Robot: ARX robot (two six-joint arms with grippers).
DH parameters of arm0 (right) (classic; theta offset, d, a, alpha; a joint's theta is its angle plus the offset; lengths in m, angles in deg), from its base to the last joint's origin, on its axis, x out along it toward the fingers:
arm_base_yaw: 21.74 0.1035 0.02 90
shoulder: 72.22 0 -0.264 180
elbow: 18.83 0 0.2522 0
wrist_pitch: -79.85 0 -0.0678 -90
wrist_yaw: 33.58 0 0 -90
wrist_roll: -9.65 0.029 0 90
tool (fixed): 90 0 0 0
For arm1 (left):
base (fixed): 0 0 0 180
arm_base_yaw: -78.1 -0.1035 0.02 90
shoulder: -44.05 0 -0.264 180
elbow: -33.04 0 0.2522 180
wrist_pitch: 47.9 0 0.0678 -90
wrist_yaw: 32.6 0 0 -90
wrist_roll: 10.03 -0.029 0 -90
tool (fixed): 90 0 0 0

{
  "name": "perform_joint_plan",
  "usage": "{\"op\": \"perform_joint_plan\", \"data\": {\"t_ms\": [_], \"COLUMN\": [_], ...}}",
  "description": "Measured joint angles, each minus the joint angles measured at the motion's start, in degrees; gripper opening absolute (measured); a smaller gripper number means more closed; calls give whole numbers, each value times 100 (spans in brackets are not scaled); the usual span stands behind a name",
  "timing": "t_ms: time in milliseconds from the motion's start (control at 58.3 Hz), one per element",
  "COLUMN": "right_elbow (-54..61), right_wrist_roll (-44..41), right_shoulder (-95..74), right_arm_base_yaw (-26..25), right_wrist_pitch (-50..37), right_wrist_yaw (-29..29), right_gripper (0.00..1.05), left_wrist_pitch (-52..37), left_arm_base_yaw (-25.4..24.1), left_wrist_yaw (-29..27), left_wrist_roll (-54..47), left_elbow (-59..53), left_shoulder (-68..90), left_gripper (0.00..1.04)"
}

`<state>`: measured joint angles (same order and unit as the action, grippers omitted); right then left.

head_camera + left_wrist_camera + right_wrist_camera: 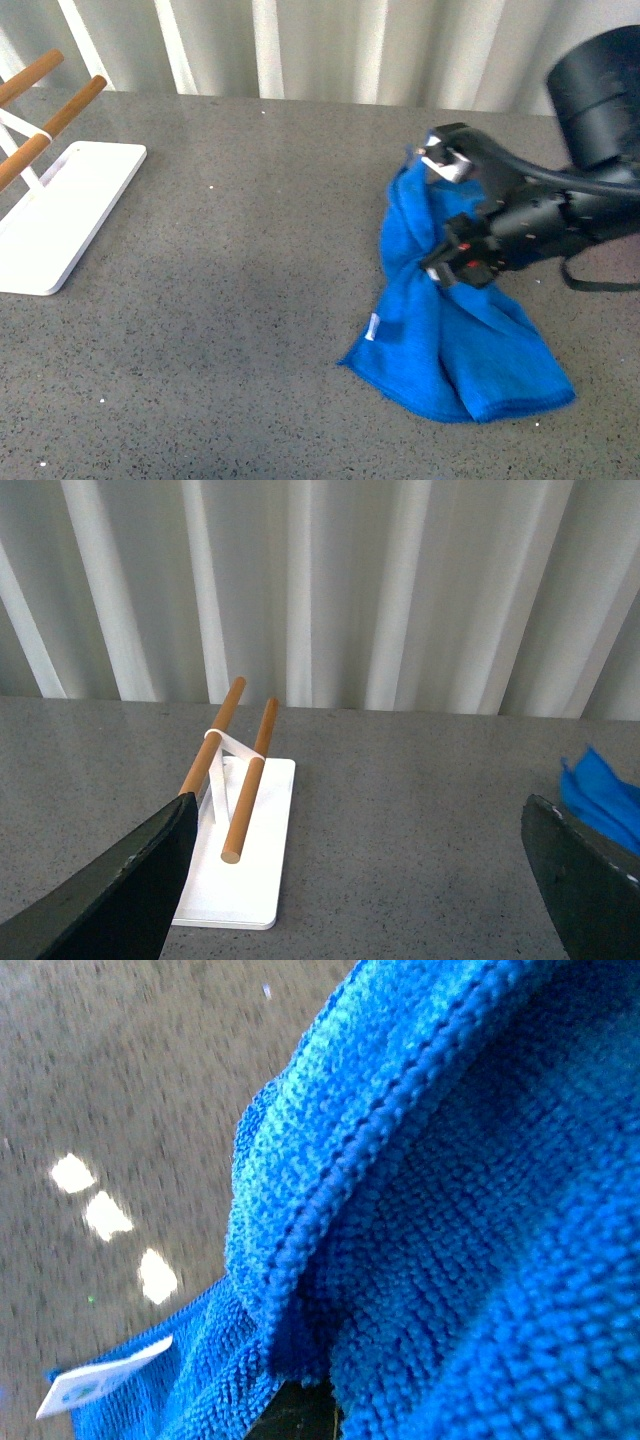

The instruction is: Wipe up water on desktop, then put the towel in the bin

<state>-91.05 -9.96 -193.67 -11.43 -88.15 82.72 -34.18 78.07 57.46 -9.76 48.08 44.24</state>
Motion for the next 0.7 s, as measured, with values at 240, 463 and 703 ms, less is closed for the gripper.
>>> {"op": "perform_joint_plan", "data": {"t_ms": [240, 463, 703], "right_elbow": [739, 546, -111], "right_wrist_roll": [-719, -1062, -1145], "right_shoulder": [994, 1165, 1176], "right_arm_base_yaw": [-946, -1436, -1408], "right_wrist_pitch": [323, 551, 708], "right_wrist_yaw": [44, -31, -328], "right_gripper": [5, 5, 5], "left_wrist_pitch": [0, 0, 0], "left_arm_base_yaw": [0, 0, 0], "left_wrist_yaw": [0, 0, 0], "left_wrist_roll": [0, 0, 0], "left_elbow": [0, 0, 0], "left_shoulder": [0, 0, 0], "left_gripper": [98, 98, 98]}}
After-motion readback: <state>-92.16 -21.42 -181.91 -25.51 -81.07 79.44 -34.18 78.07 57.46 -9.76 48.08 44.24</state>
